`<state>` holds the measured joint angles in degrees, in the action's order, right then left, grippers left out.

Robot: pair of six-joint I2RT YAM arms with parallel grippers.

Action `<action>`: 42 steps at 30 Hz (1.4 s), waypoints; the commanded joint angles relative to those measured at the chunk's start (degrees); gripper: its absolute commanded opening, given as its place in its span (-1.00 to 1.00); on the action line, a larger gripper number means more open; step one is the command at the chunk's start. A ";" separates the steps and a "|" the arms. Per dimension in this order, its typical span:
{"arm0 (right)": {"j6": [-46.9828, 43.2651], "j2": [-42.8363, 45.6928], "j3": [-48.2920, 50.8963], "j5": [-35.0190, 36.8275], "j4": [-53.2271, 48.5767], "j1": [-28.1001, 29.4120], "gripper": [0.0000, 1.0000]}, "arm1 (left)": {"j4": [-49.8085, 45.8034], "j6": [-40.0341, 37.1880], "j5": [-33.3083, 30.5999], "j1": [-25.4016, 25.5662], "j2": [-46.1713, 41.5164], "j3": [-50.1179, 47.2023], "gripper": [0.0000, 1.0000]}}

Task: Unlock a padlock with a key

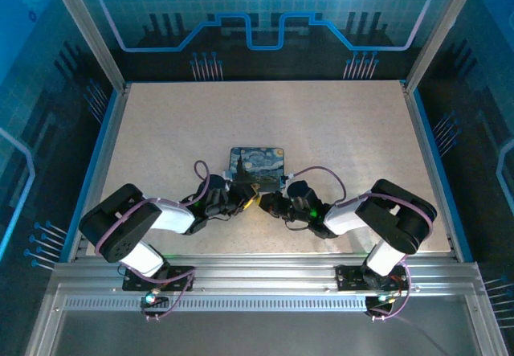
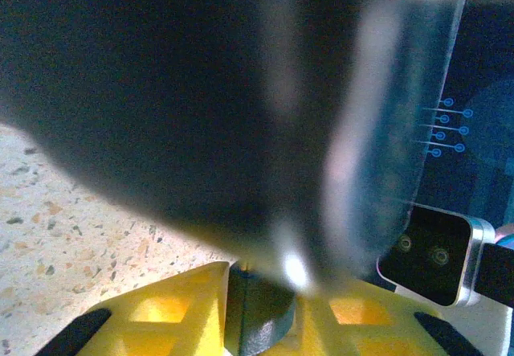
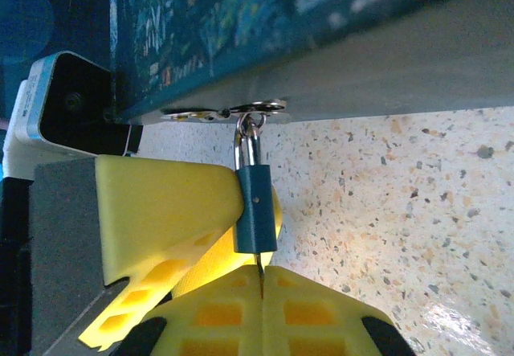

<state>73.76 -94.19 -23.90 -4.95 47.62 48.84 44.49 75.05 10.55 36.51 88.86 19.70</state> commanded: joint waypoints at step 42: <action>-72.94 41.11 -2.10 13.85 -43.20 2.74 0.65 | -16.52 2.19 1.06 1.53 -7.21 7.08 -1.00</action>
<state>12.80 -53.98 -26.68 7.22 2.63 49.54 31.51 75.55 10.26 37.67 83.50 23.81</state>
